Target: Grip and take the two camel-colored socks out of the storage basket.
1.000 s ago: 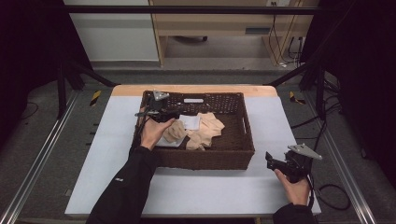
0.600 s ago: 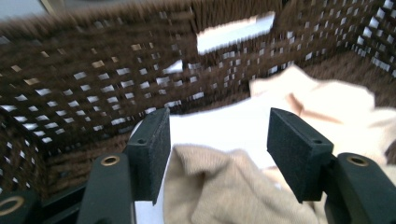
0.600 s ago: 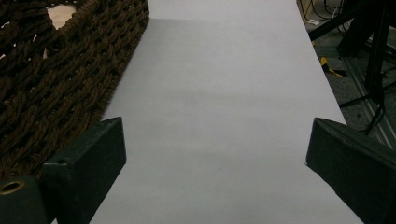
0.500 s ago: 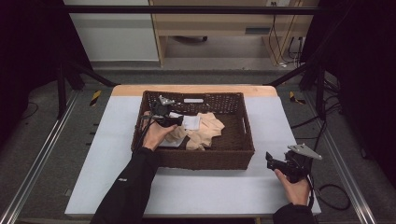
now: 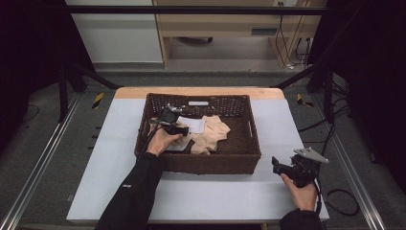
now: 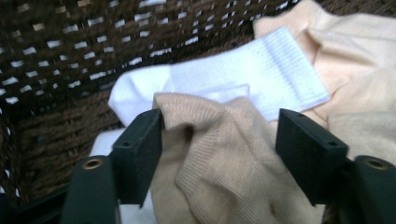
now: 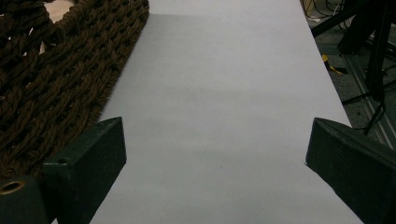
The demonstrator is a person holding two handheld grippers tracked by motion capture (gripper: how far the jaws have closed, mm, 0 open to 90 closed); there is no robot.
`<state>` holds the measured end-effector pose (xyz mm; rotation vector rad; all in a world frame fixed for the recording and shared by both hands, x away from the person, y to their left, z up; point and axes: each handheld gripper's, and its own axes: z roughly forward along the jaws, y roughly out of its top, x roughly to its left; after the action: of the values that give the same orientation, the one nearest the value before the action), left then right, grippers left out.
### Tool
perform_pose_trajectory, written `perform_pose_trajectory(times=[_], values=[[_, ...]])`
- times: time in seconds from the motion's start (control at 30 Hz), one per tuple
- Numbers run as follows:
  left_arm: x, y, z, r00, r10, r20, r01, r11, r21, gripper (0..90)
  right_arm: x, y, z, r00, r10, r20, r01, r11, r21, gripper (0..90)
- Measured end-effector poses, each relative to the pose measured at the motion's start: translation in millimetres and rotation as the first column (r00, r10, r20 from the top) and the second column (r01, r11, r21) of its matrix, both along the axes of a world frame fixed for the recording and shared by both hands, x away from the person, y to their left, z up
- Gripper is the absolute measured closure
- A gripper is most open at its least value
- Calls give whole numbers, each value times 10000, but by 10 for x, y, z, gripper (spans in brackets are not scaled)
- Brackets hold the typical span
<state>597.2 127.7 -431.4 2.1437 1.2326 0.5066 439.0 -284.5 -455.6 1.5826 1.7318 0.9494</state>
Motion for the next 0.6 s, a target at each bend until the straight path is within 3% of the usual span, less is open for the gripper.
perform_pose_trajectory(times=[0.03,0.1,0.37,0.5,0.6], values=[[1,3,-17,9997,-103,-230,106,9998,153,371,2,2,-1,10000,21,16,-21,10000,-24,54],[-3,-2,-24,9991,-261,-324,276,9986,460,426,3,6,-2,10000,17,1,-17,10000,-23,57],[-35,29,32,9967,-175,-796,194,9996,222,737,3,6,-3,10000,40,-10,-40,10000,-78,62],[-76,49,92,9983,-143,-570,139,9999,-72,785,-1,-1,1,10000,16,-20,-16,10000,-39,62],[-110,64,182,9995,-274,132,282,9977,-613,789,1,-1,1,10000,-4,-37,4,10000,-67,62]])
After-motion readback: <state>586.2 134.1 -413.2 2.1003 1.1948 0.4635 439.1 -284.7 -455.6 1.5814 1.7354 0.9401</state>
